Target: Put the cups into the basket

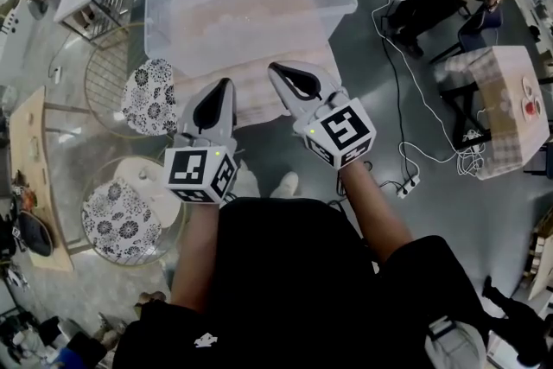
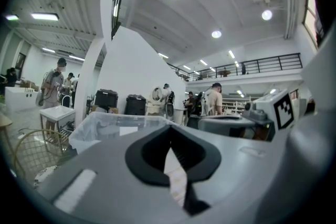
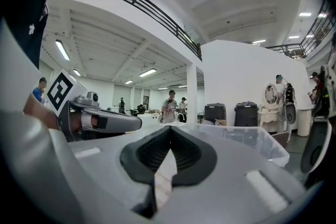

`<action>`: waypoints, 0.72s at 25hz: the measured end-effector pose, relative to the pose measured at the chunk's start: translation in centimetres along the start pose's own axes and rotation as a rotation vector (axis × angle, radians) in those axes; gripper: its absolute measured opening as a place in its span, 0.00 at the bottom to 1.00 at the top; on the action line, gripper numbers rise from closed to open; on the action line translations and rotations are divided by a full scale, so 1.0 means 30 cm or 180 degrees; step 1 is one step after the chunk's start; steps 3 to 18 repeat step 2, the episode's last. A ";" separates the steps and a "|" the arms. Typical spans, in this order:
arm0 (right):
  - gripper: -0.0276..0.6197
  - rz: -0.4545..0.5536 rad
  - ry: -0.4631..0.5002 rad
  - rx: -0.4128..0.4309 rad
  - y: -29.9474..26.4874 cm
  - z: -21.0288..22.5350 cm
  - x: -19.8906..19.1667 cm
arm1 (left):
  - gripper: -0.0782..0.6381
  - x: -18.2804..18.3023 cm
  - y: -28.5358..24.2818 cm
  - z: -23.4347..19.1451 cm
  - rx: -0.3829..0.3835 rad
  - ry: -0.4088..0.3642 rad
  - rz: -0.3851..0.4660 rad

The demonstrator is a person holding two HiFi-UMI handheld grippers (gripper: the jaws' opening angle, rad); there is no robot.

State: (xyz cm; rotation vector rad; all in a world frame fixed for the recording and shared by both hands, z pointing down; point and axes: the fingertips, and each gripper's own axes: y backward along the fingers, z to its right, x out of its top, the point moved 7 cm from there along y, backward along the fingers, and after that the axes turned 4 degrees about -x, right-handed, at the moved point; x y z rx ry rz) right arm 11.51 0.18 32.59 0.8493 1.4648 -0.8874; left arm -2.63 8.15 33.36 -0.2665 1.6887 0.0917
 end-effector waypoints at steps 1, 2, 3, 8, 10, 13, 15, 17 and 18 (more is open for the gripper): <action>0.04 -0.0004 0.0020 0.0004 0.004 -0.004 0.001 | 0.12 0.000 0.004 0.004 -0.0001 -0.0002 0.0004; 0.04 -0.0007 0.0039 0.0008 0.008 -0.008 0.001 | 0.12 0.000 0.008 0.009 -0.0003 -0.0002 0.0008; 0.04 -0.0007 0.0039 0.0008 0.008 -0.008 0.001 | 0.12 0.000 0.008 0.009 -0.0003 -0.0002 0.0008; 0.04 -0.0007 0.0039 0.0008 0.008 -0.008 0.001 | 0.12 0.000 0.008 0.009 -0.0003 -0.0002 0.0008; 0.04 -0.0007 0.0039 0.0008 0.008 -0.008 0.001 | 0.12 0.000 0.008 0.009 -0.0003 -0.0002 0.0008; 0.04 -0.0007 0.0039 0.0008 0.008 -0.008 0.001 | 0.12 0.000 0.008 0.009 -0.0003 -0.0002 0.0008; 0.04 -0.0007 0.0039 0.0008 0.008 -0.008 0.001 | 0.12 0.000 0.008 0.009 -0.0003 -0.0002 0.0008; 0.04 -0.0007 0.0039 0.0008 0.008 -0.008 0.001 | 0.12 0.000 0.008 0.009 -0.0003 -0.0002 0.0008; 0.04 -0.0007 0.0039 0.0008 0.008 -0.008 0.001 | 0.12 0.000 0.008 0.009 -0.0003 -0.0002 0.0008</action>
